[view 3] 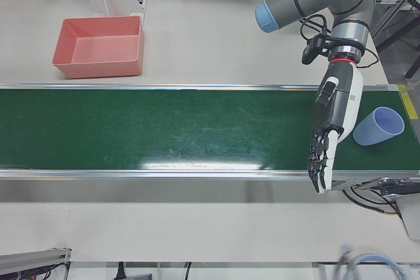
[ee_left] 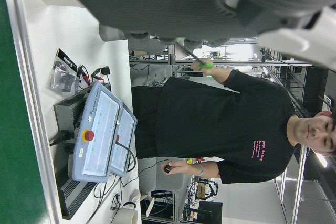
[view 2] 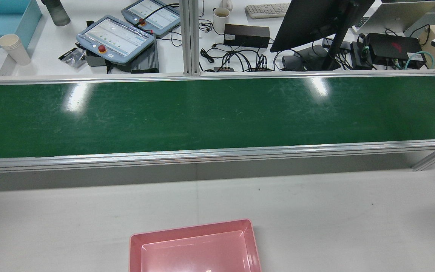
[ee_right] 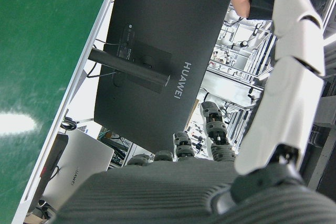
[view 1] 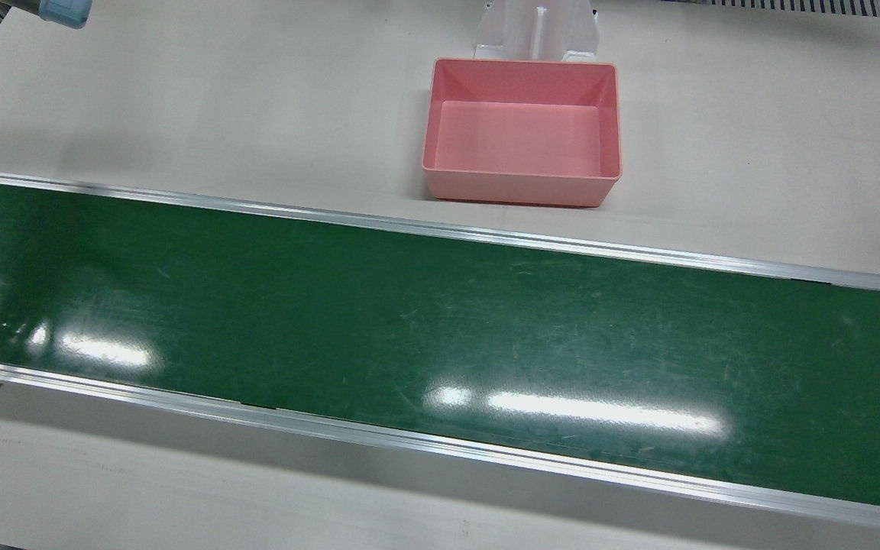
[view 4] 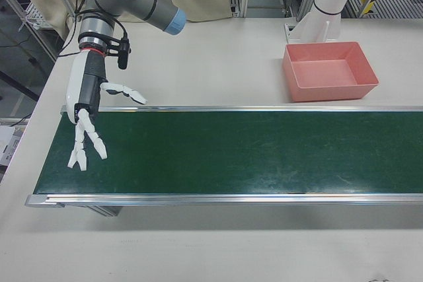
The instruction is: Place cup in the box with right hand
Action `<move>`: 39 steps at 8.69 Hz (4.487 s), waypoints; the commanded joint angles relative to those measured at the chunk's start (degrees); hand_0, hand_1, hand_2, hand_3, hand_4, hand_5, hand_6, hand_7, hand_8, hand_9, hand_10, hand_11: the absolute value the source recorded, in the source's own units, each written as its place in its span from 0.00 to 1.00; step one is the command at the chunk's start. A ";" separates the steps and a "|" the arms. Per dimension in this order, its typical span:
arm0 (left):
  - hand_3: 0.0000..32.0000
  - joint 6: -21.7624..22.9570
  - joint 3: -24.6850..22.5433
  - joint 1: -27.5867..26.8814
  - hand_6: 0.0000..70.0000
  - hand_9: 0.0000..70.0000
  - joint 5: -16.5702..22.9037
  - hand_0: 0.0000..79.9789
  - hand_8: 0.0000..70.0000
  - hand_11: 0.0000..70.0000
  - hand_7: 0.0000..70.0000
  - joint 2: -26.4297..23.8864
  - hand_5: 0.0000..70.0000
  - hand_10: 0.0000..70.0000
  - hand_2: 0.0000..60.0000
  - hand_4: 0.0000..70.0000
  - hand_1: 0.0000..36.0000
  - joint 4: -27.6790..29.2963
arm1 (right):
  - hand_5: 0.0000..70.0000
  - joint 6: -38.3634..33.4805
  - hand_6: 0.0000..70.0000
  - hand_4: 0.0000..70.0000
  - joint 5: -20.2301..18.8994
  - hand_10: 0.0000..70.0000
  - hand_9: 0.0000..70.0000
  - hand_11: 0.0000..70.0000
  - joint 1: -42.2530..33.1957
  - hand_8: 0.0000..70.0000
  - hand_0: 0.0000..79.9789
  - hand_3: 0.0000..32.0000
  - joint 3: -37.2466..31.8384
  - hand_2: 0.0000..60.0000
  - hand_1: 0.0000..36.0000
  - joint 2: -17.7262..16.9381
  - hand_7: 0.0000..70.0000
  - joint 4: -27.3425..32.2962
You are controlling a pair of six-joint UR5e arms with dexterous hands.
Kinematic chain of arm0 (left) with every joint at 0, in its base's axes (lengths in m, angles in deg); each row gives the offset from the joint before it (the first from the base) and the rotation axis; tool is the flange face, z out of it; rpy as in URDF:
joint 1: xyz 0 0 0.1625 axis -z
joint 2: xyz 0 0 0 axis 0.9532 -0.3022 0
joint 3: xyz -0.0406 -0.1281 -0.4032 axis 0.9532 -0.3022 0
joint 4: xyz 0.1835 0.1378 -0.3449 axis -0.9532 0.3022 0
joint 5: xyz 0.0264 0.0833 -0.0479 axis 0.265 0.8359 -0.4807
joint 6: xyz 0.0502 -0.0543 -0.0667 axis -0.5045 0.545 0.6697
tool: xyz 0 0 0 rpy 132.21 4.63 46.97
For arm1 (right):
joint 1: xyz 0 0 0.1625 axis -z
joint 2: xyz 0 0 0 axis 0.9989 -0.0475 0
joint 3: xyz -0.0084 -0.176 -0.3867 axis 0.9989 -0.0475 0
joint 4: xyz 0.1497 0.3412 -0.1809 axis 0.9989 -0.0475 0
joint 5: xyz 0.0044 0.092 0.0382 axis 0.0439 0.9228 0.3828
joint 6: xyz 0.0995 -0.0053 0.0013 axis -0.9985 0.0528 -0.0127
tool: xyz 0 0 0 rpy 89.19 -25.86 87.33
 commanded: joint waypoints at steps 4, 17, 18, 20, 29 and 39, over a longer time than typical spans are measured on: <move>0.00 0.00 0.02 -0.07 0.00 0.00 0.00 0.00 0.00 0.00 0.00 -0.02 0.00 0.00 0.00 0.00 0.00 -0.03 | 0.02 2.35 0.04 0.00 1.58 0.00 0.04 0.00 0.17 0.01 0.17 0.00 0.93 0.25 0.15 0.36 0.17 0.70; 0.00 0.00 -0.15 0.02 0.00 0.00 0.00 0.00 0.00 0.00 0.00 -0.02 0.00 0.00 0.00 0.00 0.00 -0.12 | 0.10 -2.74 0.00 0.00 7.65 0.00 0.02 0.00 4.65 0.05 0.64 0.00 -9.80 0.08 0.58 2.92 0.00 6.68; 0.00 0.00 -0.06 -0.07 0.00 0.00 0.00 0.00 0.00 0.00 0.00 -0.02 0.00 0.00 0.00 0.00 0.00 -0.03 | 0.10 -2.74 0.00 0.00 7.65 0.00 0.01 0.00 5.00 0.05 0.65 0.00 -9.80 0.09 0.59 2.92 0.00 6.68; 0.00 0.00 -0.06 -0.07 0.00 0.00 0.00 0.00 0.00 0.00 0.00 -0.02 0.00 0.00 0.00 0.00 0.00 -0.03 | 0.10 -2.74 0.00 0.00 7.65 0.00 0.01 0.00 5.53 0.04 0.62 0.00 -10.76 0.12 0.55 3.00 0.00 6.77; 0.00 0.00 -0.15 -0.07 0.00 0.00 0.00 0.00 0.00 0.00 0.00 -0.02 0.00 0.00 0.00 0.00 0.00 -0.12 | 0.09 5.08 0.00 0.00 21.44 0.00 0.06 0.03 14.29 0.05 0.61 0.00 -10.24 0.18 0.55 5.47 0.00 10.11; 0.00 0.00 -0.15 -0.07 0.00 0.00 0.00 0.00 0.00 0.00 0.00 -0.02 0.00 0.00 0.00 0.00 0.00 -0.12 | 0.08 3.33 0.00 0.00 23.91 0.00 0.05 0.00 19.94 0.05 0.58 0.00 -8.31 0.23 0.46 4.50 0.00 9.93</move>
